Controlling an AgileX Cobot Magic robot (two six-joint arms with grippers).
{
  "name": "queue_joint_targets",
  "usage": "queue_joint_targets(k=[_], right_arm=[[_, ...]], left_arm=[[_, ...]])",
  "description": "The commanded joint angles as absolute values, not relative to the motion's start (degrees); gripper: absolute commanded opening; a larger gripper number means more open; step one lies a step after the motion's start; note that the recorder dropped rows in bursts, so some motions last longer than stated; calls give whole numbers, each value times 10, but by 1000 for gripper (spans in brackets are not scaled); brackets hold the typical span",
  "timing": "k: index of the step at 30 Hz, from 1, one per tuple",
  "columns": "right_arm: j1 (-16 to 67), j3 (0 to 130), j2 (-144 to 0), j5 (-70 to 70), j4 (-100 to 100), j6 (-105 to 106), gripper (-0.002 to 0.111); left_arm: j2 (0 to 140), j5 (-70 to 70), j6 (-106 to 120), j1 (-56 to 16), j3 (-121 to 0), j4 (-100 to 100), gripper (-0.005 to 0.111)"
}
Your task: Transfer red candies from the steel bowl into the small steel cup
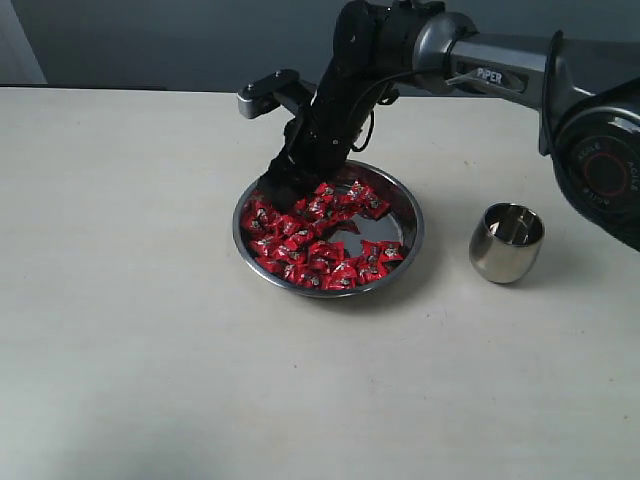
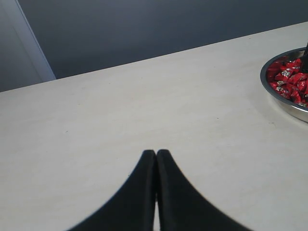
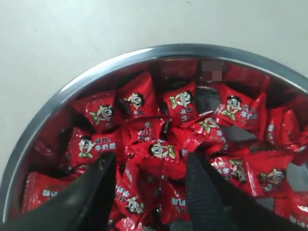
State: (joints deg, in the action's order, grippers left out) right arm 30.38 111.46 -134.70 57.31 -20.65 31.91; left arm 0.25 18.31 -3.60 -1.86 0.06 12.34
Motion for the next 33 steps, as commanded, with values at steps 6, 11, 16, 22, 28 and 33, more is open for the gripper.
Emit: queue_joint_targets(k=[6, 11, 16, 22, 28, 33], right_arm=[[304, 1117, -1368, 551, -205, 317, 44], [304, 1117, -1368, 561, -205, 317, 13], [304, 1117, -1365, 580, -205, 315, 0], [304, 1117, -1321, 586, -205, 314, -1], [297, 1117, -1266, 581, -193, 314, -1], [287, 1117, -1255, 603, -194, 312, -1]], left_arm=[[0, 179, -39, -19, 0, 125, 0], [0, 179, -39, -19, 0, 125, 0], [0, 179, -39, -19, 0, 125, 0], [0, 179, -39, -19, 0, 125, 0], [0, 179, -39, -19, 0, 125, 0], [0, 179, -39, -19, 0, 125, 0]])
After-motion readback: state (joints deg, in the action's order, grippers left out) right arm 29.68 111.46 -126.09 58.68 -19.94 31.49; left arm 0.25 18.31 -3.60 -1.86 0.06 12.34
